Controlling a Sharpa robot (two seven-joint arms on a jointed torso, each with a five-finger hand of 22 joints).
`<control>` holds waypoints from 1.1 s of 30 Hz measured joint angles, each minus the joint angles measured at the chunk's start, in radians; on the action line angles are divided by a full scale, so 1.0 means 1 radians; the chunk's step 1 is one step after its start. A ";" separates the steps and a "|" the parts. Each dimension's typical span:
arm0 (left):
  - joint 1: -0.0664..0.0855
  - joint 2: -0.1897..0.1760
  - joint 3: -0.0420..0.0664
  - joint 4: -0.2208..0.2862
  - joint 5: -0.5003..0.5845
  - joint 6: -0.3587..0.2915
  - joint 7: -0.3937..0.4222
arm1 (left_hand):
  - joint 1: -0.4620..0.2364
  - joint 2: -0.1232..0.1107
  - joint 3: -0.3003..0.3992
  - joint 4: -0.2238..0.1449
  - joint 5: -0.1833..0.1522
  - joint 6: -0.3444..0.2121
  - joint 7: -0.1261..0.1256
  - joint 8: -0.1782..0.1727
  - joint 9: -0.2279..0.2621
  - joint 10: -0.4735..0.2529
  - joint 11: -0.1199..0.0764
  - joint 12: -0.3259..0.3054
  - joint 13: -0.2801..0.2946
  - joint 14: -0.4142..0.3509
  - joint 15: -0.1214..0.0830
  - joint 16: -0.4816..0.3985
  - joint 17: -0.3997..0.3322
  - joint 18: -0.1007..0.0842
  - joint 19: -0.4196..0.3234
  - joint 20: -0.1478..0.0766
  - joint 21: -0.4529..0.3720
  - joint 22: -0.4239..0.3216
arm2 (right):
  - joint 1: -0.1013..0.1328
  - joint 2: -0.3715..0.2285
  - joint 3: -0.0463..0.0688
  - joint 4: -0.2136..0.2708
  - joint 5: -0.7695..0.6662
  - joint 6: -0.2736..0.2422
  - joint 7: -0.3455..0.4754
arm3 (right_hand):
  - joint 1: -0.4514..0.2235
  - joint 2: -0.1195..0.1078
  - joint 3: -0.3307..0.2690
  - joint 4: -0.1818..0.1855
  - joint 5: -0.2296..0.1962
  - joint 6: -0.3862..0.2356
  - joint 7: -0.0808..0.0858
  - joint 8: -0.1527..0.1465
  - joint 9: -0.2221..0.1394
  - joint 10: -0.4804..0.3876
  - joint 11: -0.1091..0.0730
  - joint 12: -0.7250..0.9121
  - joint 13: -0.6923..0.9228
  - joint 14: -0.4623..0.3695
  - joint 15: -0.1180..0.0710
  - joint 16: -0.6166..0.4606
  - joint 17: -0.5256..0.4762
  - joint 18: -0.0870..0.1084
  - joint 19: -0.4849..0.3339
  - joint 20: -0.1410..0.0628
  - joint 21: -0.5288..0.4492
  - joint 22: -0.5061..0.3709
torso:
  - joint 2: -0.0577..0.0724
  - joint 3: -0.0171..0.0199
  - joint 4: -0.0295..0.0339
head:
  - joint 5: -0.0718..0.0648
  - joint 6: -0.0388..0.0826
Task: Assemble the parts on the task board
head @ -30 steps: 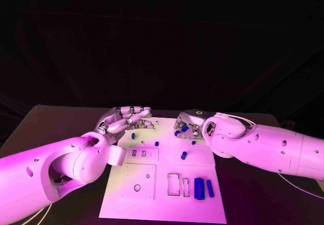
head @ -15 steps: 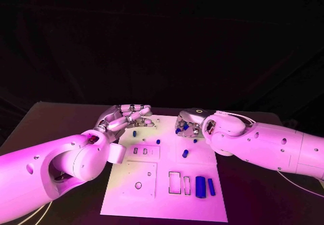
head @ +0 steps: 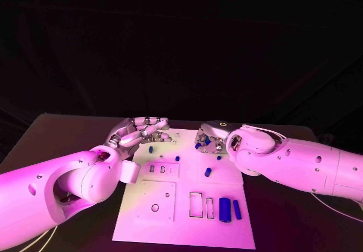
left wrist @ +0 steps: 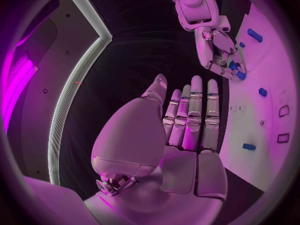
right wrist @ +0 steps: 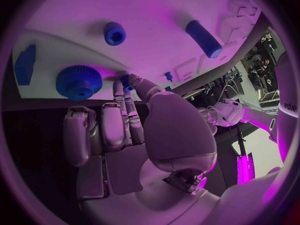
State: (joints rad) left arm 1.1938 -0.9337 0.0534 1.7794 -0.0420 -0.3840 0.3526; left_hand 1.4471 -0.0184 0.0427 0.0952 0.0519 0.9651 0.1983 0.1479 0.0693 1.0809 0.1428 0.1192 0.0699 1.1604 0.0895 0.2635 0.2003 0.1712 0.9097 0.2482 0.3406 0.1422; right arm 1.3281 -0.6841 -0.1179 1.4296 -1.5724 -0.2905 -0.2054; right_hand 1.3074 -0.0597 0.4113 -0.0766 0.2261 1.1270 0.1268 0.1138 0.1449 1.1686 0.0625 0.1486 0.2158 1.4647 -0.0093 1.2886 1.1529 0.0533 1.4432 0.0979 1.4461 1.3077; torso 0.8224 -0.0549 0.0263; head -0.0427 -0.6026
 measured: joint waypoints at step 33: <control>0.009 0.005 0.000 -0.033 0.000 0.000 0.004 | 0.004 0.004 0.000 0.000 0.000 0.000 0.000 0.000 0.000 0.000 0.000 0.000 0.000 0.000 0.000 0.000 0.002 0.000 0.004 -0.004 0.000 0.000 | 0.015 0.184 0.002 -0.179 0.096 -0.184 0.001 | 0.009 -0.001 0.010 0.000 0.010 -0.002 0.002 -0.002 0.001 0.000 0.001 0.002 0.002 0.000 0.000 -0.001 -0.010 0.000 -0.004 -0.004 0.000 0.000 | 0.008 -0.0018 0.0084 | -0.004 0.014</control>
State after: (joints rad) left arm 1.2023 -0.9286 0.0538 1.7463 -0.0421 -0.3836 0.3563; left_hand 1.4511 -0.0145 0.0427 0.0952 0.0519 0.9651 0.1983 0.1481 0.0695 1.0809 0.1428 0.1192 0.0698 1.1603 0.0895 0.2635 0.2023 0.1711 0.9133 0.2447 0.3406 0.1420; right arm 1.3429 -0.5002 -0.1158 1.2502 -1.4764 -0.4746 -0.2047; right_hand 1.3163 -0.0611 0.4216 -0.0768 0.2364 1.1248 0.1287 0.1123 0.1457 1.1682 0.0631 0.1510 0.2182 1.4646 -0.0092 1.2880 1.1425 0.0533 1.4394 0.0943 1.4460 1.3073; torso 0.8306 -0.0568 0.0347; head -0.0470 -0.5884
